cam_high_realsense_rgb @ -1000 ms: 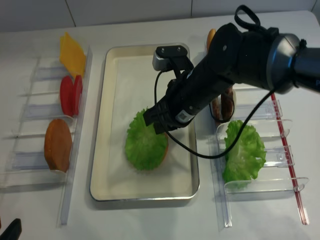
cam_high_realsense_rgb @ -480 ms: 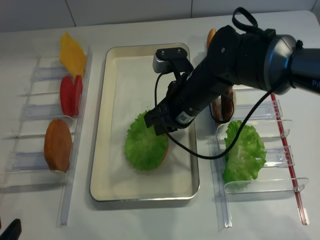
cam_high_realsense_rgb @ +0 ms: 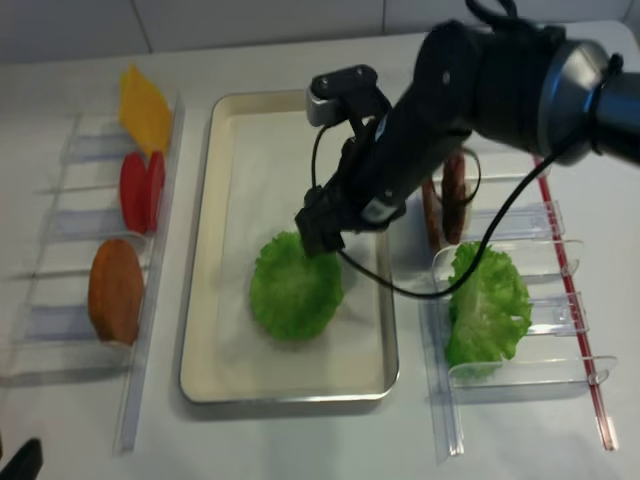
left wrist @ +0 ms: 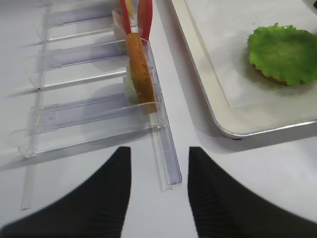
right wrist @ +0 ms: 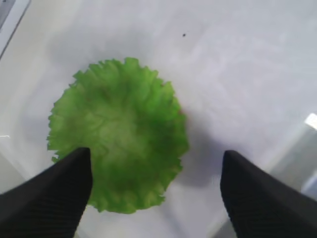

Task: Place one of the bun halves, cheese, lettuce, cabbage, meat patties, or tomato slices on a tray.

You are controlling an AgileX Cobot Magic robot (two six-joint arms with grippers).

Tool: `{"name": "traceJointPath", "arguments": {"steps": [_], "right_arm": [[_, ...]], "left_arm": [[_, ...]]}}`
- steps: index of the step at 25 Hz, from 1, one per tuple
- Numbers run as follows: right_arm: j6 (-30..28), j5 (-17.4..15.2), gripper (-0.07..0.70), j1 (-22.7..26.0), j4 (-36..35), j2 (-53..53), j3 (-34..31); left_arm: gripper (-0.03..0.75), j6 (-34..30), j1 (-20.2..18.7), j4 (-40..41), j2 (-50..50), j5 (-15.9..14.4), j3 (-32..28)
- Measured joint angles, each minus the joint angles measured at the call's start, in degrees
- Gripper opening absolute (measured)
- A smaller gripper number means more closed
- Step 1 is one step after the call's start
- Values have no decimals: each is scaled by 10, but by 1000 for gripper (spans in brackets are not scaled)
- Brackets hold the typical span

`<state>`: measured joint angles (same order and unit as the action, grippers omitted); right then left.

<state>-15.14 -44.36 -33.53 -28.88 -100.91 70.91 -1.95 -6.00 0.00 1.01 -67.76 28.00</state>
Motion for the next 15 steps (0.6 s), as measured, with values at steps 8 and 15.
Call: {"name": "traceJointPath", "arguments": {"steps": [8,15], "right_arm": [[134,-146,530,0,178,33,83],[160,-253,529,0,231,61,125]], "left_arm": [[286,0,0,0,0,0,0],[286,0,0,0,0,0,0]]}}
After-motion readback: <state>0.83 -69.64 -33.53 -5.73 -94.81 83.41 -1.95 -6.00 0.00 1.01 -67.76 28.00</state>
